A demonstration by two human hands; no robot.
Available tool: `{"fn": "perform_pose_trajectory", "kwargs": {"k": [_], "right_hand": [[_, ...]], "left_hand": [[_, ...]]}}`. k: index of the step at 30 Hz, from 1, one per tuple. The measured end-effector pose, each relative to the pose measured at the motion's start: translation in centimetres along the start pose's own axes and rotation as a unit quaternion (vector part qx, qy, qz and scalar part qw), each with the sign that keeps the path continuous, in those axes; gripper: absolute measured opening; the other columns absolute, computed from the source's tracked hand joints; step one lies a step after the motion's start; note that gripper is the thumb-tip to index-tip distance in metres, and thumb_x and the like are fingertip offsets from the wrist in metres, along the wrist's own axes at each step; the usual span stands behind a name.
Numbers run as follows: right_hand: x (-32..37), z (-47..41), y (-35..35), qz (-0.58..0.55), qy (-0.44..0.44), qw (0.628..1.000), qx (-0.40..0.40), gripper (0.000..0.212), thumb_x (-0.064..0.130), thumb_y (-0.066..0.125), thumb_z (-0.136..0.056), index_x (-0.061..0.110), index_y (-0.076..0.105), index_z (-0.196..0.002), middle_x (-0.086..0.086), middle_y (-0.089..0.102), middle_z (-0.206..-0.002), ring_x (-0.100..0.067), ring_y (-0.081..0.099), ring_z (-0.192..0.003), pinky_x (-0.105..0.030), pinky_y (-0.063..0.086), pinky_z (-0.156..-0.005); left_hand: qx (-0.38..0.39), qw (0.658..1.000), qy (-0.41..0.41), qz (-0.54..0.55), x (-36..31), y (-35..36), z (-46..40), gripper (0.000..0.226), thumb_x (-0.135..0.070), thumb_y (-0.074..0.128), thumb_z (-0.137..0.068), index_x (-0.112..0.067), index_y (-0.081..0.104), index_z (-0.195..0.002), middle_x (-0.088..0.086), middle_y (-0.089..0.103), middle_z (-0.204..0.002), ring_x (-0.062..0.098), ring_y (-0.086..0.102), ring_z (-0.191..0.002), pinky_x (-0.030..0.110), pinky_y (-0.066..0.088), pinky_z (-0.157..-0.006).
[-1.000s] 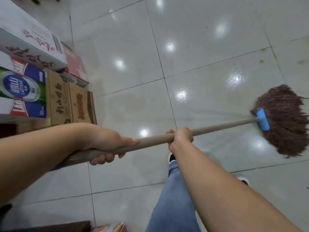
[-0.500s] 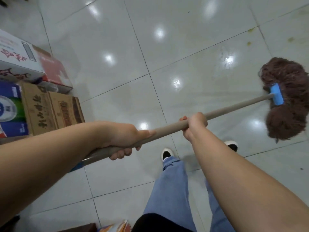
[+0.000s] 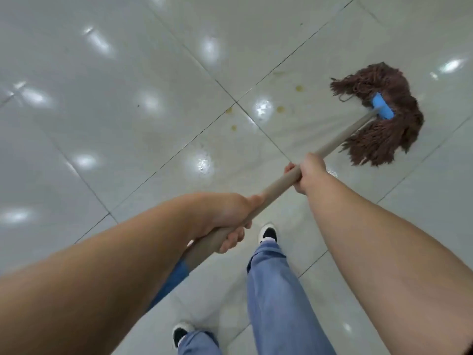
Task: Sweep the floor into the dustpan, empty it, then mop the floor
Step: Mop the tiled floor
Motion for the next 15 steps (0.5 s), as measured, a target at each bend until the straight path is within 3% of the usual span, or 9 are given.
{"fn": "perform_pose_trajectory", "kwargs": {"k": [2, 4, 8, 11, 15], "right_hand": [[4.6, -2.0, -0.8, 0.004, -0.001, 1.0, -0.004, 0.013, 0.022, 0.032, -0.099, 0.011, 0.036, -0.106, -0.012, 0.05, -0.064, -0.019, 0.05, -0.032, -0.02, 0.046, -0.032], [7.2, -3.3, -1.5, 0.024, -0.006, 1.0, -0.014, 0.018, 0.025, 0.033, -0.098, 0.012, 0.035, -0.109, -0.015, 0.054, -0.066, -0.024, 0.054, -0.046, -0.03, 0.052, -0.035], [7.1, -3.5, -1.1, 0.005, 0.01, 1.0, -0.009, 0.024, 0.035, 0.039, -0.097, 0.016, 0.037, -0.113, -0.013, 0.05, -0.083, -0.025, 0.059, -0.053, -0.038, 0.055, -0.04], [3.6, -1.9, 0.2, -0.021, 0.021, 0.999, -0.013, 0.025, 0.038, 0.042, -0.097, 0.02, 0.037, -0.113, -0.01, 0.049, -0.089, -0.019, 0.058, -0.035, -0.026, 0.053, -0.037], [-3.9, 2.6, 3.1, -0.038, 0.024, 0.999, -0.02, 0.02, 0.032, 0.041, -0.097, 0.018, 0.041, -0.111, -0.008, 0.05, -0.07, -0.013, 0.045, -0.042, -0.013, 0.041, -0.034]], "left_hand": [[0.009, 1.0, 0.019, 0.007, -5.2, 0.7, -0.6, 0.053, -0.062, 0.032, -0.092, -0.012, 0.038, -0.074, -0.003, 0.034, -0.031, 0.009, 0.029, -0.022, 0.006, 0.028, -0.034], [0.017, 0.999, 0.029, 0.017, -8.3, 1.3, -0.9, 0.053, -0.06, 0.032, -0.093, -0.012, 0.037, -0.071, -0.003, 0.033, -0.029, 0.008, 0.028, -0.02, 0.005, 0.027, -0.033], [0.031, 0.999, 0.028, 0.016, -8.6, 0.9, -1.3, 0.054, -0.061, 0.03, -0.092, -0.012, 0.036, -0.07, -0.004, 0.033, -0.029, 0.007, 0.027, -0.021, 0.004, 0.026, -0.034], [0.031, 0.999, 0.019, 0.014, -4.5, -0.4, -1.1, 0.055, -0.064, 0.031, -0.091, -0.013, 0.037, -0.072, -0.004, 0.033, -0.03, 0.007, 0.028, -0.022, 0.005, 0.026, -0.035], [0.032, 0.999, 0.005, 0.014, 4.4, -3.1, 0.8, 0.054, -0.066, 0.03, -0.09, -0.014, 0.036, -0.075, -0.005, 0.034, -0.032, 0.008, 0.028, -0.024, 0.007, 0.026, -0.034]]}}
Point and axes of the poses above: each hand's wrist, its own z-axis away from the middle knuckle, its own y-axis out of the palm, x = y × z, the point moved 4 cm from there along -z, towards the middle knuckle
